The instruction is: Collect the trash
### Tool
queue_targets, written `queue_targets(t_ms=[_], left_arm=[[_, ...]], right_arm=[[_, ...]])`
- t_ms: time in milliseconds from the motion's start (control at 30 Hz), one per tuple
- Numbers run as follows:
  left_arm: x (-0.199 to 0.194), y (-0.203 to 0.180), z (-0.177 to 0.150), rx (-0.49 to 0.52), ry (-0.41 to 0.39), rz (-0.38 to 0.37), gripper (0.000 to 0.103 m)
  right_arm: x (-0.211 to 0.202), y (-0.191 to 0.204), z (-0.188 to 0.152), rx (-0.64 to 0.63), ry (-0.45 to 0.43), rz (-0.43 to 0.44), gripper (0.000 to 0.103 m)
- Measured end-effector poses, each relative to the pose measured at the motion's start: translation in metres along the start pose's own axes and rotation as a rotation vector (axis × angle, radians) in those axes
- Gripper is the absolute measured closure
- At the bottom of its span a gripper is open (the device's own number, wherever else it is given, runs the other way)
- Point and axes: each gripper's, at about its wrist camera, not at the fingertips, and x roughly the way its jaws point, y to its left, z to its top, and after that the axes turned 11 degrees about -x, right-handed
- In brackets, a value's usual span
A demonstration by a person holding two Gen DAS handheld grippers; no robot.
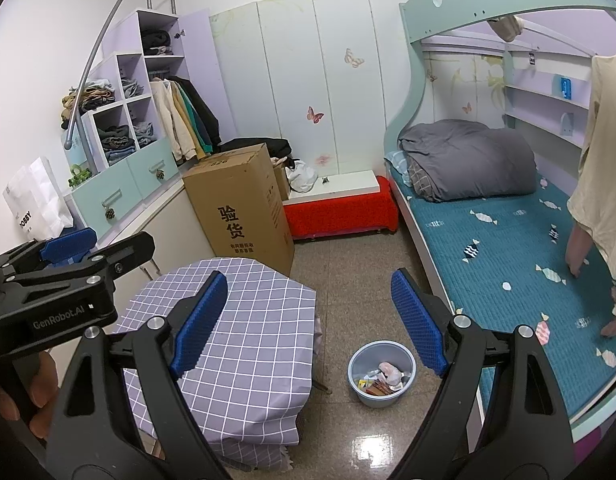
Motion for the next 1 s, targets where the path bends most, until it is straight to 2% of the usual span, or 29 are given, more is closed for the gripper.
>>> queue_targets(t_ms=[1000], left_arm=[[0.003, 0.004, -0.005, -0.001, 0.005, 0.008, 0.019]], right_arm=[[0.008, 0.017, 0.000, 0.014, 0.007, 0.010, 0.020]])
